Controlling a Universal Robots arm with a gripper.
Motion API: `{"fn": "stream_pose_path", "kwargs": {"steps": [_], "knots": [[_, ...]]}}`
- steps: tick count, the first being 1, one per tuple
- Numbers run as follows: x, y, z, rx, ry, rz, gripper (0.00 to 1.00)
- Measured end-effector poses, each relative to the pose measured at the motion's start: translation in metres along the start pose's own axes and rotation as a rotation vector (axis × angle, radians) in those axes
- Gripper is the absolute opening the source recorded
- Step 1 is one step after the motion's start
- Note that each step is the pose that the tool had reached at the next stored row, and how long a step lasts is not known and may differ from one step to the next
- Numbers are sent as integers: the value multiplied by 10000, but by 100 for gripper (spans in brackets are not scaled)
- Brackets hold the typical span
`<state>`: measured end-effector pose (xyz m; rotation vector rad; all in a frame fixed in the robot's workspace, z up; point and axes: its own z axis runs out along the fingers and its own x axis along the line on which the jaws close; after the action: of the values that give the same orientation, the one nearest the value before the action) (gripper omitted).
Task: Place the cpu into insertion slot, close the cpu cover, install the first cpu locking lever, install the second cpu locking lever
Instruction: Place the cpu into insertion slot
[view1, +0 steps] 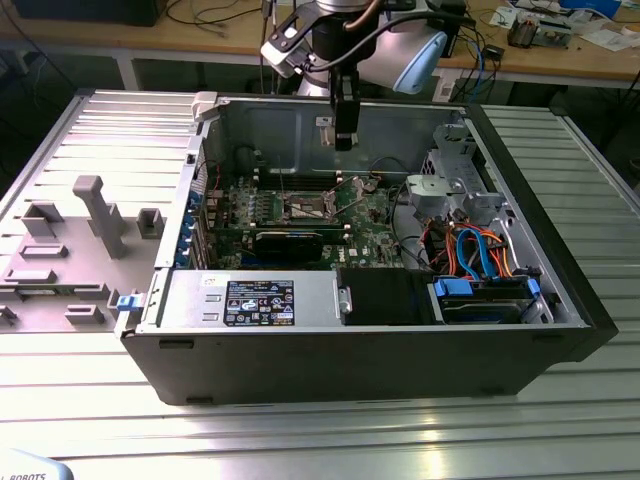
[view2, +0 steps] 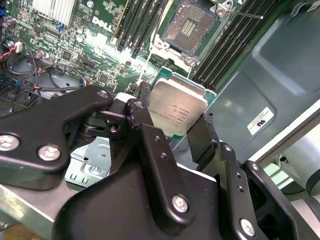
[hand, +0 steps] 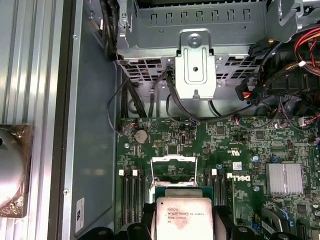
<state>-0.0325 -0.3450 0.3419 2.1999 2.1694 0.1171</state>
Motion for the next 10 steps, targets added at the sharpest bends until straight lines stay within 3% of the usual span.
{"fn": "stream_pose_path", "kwargs": {"steps": [10], "knots": [[0, -1, 9, 0, 0, 0, 54]]}}
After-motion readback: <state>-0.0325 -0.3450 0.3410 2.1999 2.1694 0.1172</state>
